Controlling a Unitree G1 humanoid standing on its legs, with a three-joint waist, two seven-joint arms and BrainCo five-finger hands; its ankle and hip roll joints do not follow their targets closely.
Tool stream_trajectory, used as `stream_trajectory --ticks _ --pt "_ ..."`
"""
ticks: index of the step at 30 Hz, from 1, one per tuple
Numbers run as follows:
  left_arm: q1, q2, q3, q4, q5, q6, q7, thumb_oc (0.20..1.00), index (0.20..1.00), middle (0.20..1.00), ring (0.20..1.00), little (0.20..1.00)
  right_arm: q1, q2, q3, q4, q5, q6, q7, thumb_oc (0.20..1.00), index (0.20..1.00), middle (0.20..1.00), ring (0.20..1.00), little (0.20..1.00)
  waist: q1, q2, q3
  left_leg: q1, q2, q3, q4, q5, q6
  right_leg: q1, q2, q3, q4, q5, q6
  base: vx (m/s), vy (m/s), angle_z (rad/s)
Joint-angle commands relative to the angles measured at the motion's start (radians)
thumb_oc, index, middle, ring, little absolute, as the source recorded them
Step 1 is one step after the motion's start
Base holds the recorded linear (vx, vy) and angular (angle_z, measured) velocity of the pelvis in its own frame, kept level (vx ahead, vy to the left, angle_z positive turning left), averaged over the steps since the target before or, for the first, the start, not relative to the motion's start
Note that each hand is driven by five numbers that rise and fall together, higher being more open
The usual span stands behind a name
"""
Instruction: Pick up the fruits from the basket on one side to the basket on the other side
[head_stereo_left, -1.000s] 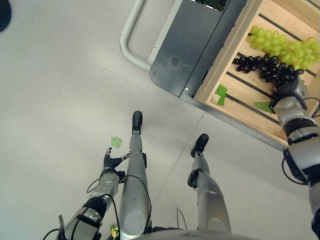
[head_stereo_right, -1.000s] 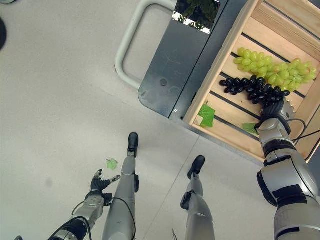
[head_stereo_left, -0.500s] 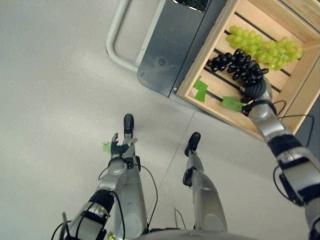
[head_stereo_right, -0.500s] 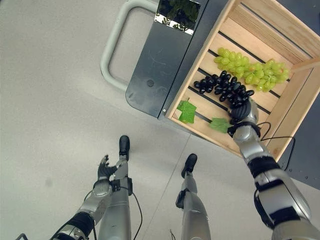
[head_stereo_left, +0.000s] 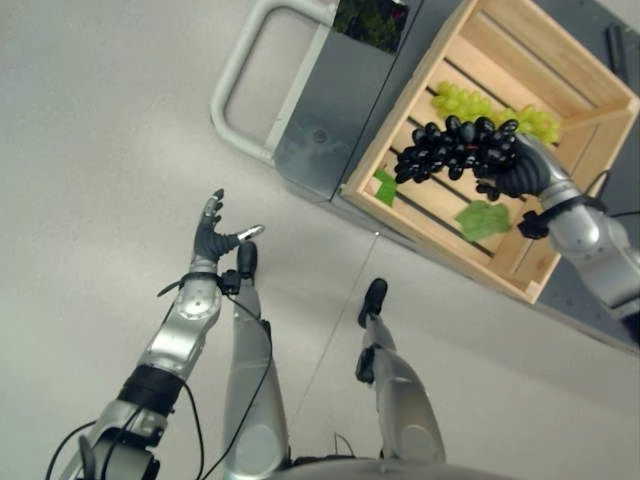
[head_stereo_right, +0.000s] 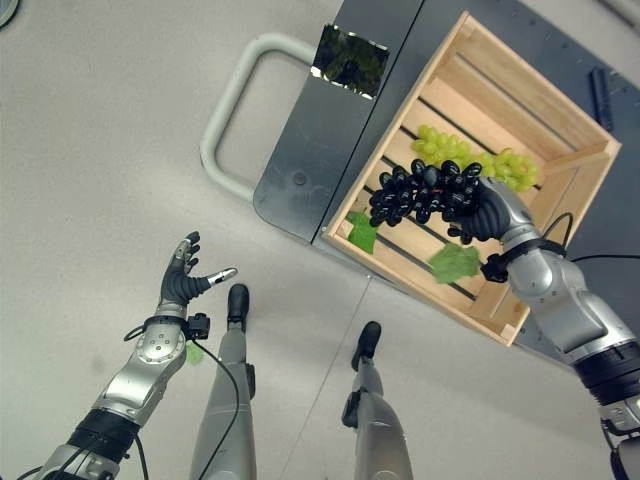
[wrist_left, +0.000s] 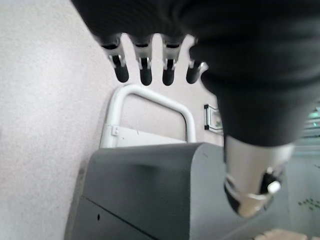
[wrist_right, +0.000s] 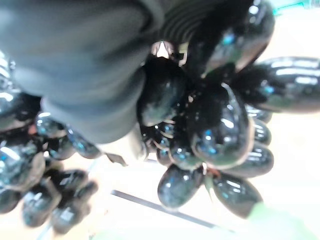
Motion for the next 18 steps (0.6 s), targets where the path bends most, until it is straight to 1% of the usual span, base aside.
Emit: stream_trajectory --ticks 1,4,7,8,9,11,12,13,15,17,18 --pt "-0.008 0.013 0.018 -0.048 0.009 -0.028 -0.046 1.000 1.000 1.000 1.000 1.000 -0.125 -0.056 0.000 -0.041 0.039 -0.039 0.036 0.200 0.200 0.200 0.200 0.200 -0.005 -0.049 -0.007 0.048 -0.062 0.007 -0.047 -0.023 0.035 0.062 -0.004 0.056 0.070 -0.193 0.033 0.00 0.000 0.00" --pt "-0.030 0.028 0.005 -0.071 0.000 -0.029 -0.069 1.000 1.000 1.000 1.000 1.000 -0.199 -0.090 0.054 -0.054 0.056 -0.038 0.058 0.200 0.200 0.200 0.200 0.200 0.004 -0.061 -0.007 0.084 -0.063 0.008 -0.051 -0.026 0.038 0.093 -0.003 0.058 0.077 -0.196 0.034 0.00 0.000 0.00" --pt "-0.053 0.030 -0.024 -0.086 -0.022 -0.027 -0.097 1.000 1.000 1.000 1.000 1.000 -0.298 -0.119 0.157 -0.060 0.046 -0.028 0.103 0.200 0.200 0.200 0.200 0.200 0.022 -0.068 -0.007 0.124 -0.067 0.006 -0.058 -0.028 0.041 0.128 -0.005 0.057 0.087 -0.203 0.034 0.00 0.000 0.00" --pt "-0.052 0.028 -0.021 -0.086 -0.022 -0.027 -0.098 1.000 1.000 1.000 1.000 1.000 -0.311 -0.118 0.170 -0.056 0.047 -0.028 0.103 0.200 0.200 0.200 0.200 0.200 0.019 -0.067 -0.007 0.126 -0.067 0.007 -0.059 -0.028 0.041 0.129 -0.005 0.058 0.086 -0.203 0.034 0.01 0.007 0.04" --pt "-0.087 0.038 -0.058 -0.080 -0.025 -0.017 -0.123 1.000 1.000 1.000 1.000 1.000 -0.428 -0.131 0.276 -0.057 0.044 -0.018 0.129 0.200 0.200 0.200 0.200 0.200 0.030 -0.070 -0.007 0.153 -0.071 0.006 -0.059 -0.031 0.044 0.155 -0.008 0.056 0.095 -0.207 0.035 0.01 0.007 0.05" --pt "-0.125 0.054 -0.098 -0.074 -0.016 -0.008 -0.148 1.000 1.000 1.000 1.000 1.000 -0.514 -0.124 0.352 -0.049 0.029 -0.008 0.147 0.200 0.200 0.200 0.200 0.200 0.042 -0.072 -0.007 0.180 -0.074 0.007 -0.059 -0.035 0.046 0.183 -0.013 0.051 0.105 -0.212 0.037 0.01 0.009 0.03" --pt "-0.124 0.051 -0.095 -0.072 -0.017 -0.009 -0.147 1.000 1.000 1.000 1.000 1.000 -0.529 -0.122 0.368 -0.044 0.030 -0.008 0.146 0.200 0.200 0.200 0.200 0.200 0.039 -0.070 -0.007 0.183 -0.074 0.007 -0.060 -0.035 0.047 0.184 -0.013 0.052 0.104 -0.212 0.037 0.00 0.038 0.03" --pt "-0.180 0.061 -0.152 -0.053 -0.013 -0.001 -0.160 1.000 1.000 1.000 1.000 1.000 -0.646 -0.083 0.468 -0.015 -0.019 0.004 0.157 0.200 0.200 0.200 0.200 0.200 0.056 -0.073 -0.007 0.207 -0.081 0.006 -0.055 -0.040 0.051 0.206 -0.017 0.053 0.120 -0.219 0.037 0.00 0.033 0.10" --pt "-0.242 0.016 -0.190 -0.018 -0.030 -0.005 -0.152 1.000 1.000 1.000 1.000 1.000 -0.774 -0.008 0.584 0.050 -0.038 0.004 0.157 0.200 0.200 0.200 0.200 0.200 0.055 -0.063 -0.007 0.232 -0.087 0.006 -0.055 -0.047 0.055 0.230 -0.024 0.052 0.126 -0.222 0.038 -0.01 0.029 0.08" --pt "-0.308 -0.028 -0.252 0.013 -0.031 -0.001 -0.153 1.000 1.000 1.000 1.000 1.000 -0.862 0.076 0.655 0.112 -0.095 0.012 0.151 0.200 0.200 0.200 0.200 0.200 0.065 -0.057 -0.010 0.243 -0.094 0.003 -0.052 -0.050 0.057 0.247 -0.028 0.049 0.130 -0.225 0.039 -0.01 0.006 0.02" --pt "-0.331 -0.042 -0.270 0.023 -0.024 0.002 -0.152 1.000 1.000 1.000 1.000 1.000 -0.872 0.114 0.659 0.144 -0.109 0.015 0.150 0.200 0.200 0.200 0.200 0.200 0.067 -0.055 -0.017 0.246 -0.096 0.002 -0.051 -0.051 0.058 0.250 -0.031 0.047 0.132 -0.225 0.040 -0.02 0.011 0.15"
